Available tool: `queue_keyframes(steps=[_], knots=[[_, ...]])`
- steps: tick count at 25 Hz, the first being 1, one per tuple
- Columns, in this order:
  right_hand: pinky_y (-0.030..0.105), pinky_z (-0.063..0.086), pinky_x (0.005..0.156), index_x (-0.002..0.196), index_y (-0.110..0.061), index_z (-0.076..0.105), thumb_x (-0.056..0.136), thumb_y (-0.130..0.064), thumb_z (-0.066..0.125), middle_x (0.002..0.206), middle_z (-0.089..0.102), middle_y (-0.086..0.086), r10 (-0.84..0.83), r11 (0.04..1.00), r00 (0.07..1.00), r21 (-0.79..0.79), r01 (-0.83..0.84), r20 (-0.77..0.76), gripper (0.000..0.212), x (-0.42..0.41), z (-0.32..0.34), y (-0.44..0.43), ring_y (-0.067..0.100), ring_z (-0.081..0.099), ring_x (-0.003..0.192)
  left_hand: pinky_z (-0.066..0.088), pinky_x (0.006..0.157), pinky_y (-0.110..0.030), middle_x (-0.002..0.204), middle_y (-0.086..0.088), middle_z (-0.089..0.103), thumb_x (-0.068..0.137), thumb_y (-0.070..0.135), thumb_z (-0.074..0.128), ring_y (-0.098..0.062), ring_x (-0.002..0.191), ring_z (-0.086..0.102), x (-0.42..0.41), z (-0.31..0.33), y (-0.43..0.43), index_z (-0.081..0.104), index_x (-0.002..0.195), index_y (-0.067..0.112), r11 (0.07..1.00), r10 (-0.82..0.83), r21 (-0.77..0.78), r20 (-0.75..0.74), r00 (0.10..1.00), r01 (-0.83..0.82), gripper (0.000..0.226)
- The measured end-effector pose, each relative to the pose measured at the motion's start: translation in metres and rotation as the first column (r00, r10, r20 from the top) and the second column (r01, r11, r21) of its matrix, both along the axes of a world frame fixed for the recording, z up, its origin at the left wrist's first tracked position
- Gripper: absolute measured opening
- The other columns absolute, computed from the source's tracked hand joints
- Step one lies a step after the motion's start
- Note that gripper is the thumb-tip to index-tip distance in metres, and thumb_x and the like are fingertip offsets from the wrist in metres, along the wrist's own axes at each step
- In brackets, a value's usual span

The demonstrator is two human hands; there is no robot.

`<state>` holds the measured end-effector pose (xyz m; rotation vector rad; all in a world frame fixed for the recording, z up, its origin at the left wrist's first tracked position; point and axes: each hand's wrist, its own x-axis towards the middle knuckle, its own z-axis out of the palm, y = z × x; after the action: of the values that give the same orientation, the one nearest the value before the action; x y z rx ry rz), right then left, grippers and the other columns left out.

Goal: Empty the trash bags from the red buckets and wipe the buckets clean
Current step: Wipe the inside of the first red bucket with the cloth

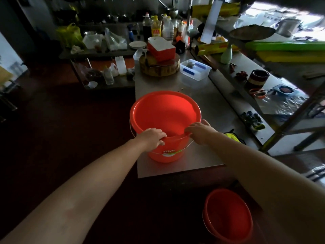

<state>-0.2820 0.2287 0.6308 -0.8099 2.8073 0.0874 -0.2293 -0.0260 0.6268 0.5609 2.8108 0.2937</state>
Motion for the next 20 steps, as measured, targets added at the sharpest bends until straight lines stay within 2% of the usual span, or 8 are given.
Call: queue_keyframes(steps=[3,5,7,9,11,15,18,20], knots=[[0.049,0.026,0.117,0.134,-0.036,0.058,0.101,-0.033,0.053,0.139,0.055,-0.007,-0.013,0.997,1.000,-0.073,0.013,-0.002,0.034,0.004,-0.005,0.007,0.017,0.044,0.138,0.045,0.103,-0.042,0.130,0.005,0.056,0.098,0.038,0.059,-0.019,0.121,0.053,-0.008,0.007,0.012,0.054,0.138,0.026,0.999,0.033,0.026,0.148,0.988,-0.038,0.042],[0.048,0.028,0.118,0.137,-0.032,0.058,0.101,-0.032,0.054,0.146,0.053,-0.007,-0.052,0.982,0.998,-0.186,0.043,-0.044,0.037,0.007,-0.004,0.012,0.019,0.043,0.140,0.047,0.100,-0.041,0.128,0.007,0.056,0.096,0.048,0.059,-0.016,0.117,0.053,-0.014,0.016,0.016,0.052,0.138,0.030,0.993,0.066,0.083,0.188,0.980,-0.083,0.047],[0.045,0.030,0.117,0.138,-0.030,0.059,0.100,-0.030,0.055,0.147,0.053,-0.007,-0.125,0.959,0.988,-0.268,0.096,-0.092,0.038,0.009,-0.003,0.028,0.021,0.045,0.140,0.050,0.095,-0.039,0.123,0.006,0.059,0.096,0.047,0.058,-0.016,0.113,0.057,-0.023,0.023,0.029,0.055,0.134,0.029,0.997,0.044,0.063,0.086,0.995,-0.049,0.042],[0.042,0.032,0.115,0.136,-0.030,0.060,0.099,-0.030,0.053,0.144,0.055,-0.007,-0.191,0.952,0.977,-0.262,0.161,-0.094,0.037,0.011,-0.002,0.051,0.022,0.046,0.137,0.050,0.092,-0.039,0.117,0.002,0.063,0.097,0.039,0.056,-0.021,0.110,0.060,-0.033,0.027,0.051,0.060,0.124,0.026,0.999,0.014,0.034,-0.056,0.998,-0.012,0.030],[0.039,0.035,0.111,0.131,-0.030,0.062,0.100,-0.031,0.051,0.139,0.057,-0.007,-0.254,0.941,0.965,-0.249,0.229,-0.072,0.033,0.013,-0.001,0.081,0.022,0.049,0.133,0.050,0.089,-0.039,0.113,-0.003,0.065,0.097,0.035,0.054,-0.026,0.106,0.061,-0.040,0.028,0.081,0.061,0.114,0.024,0.998,0.012,0.067,-0.131,0.991,-0.004,0.021],[0.038,0.043,0.102,0.120,-0.028,0.067,0.099,-0.032,0.051,0.129,0.061,-0.005,-0.364,0.904,0.929,-0.267,0.333,-0.072,0.027,0.005,0.000,0.156,0.023,0.055,0.124,0.051,0.079,-0.039,0.106,-0.008,0.068,0.097,0.030,0.050,-0.031,0.098,0.063,-0.054,0.032,0.156,0.062,0.103,0.016,0.993,-0.072,0.071,-0.290,0.954,0.096,0.019],[0.035,0.049,0.091,0.114,-0.028,0.068,0.100,-0.032,0.048,0.123,0.062,-0.003,-0.435,0.878,0.899,-0.245,0.412,-0.046,0.025,-0.008,-0.003,0.214,0.023,0.059,0.116,0.047,0.075,-0.036,0.103,-0.009,0.069,0.096,0.028,0.051,-0.032,0.096,0.064,-0.073,0.035,0.215,0.061,0.099,0.015,0.987,-0.115,0.067,-0.341,0.933,0.146,0.017],[0.033,0.050,0.085,0.108,-0.028,0.069,0.098,-0.031,0.050,0.118,0.064,-0.001,-0.450,0.868,0.893,-0.246,0.432,-0.019,0.021,-0.018,-0.008,0.243,0.024,0.061,0.111,0.049,0.077,-0.038,0.100,-0.011,0.069,0.096,0.030,0.052,-0.034,0.095,0.064,-0.089,0.029,0.247,0.060,0.098,0.017,0.988,-0.111,0.065,-0.309,0.945,0.138,0.015]])
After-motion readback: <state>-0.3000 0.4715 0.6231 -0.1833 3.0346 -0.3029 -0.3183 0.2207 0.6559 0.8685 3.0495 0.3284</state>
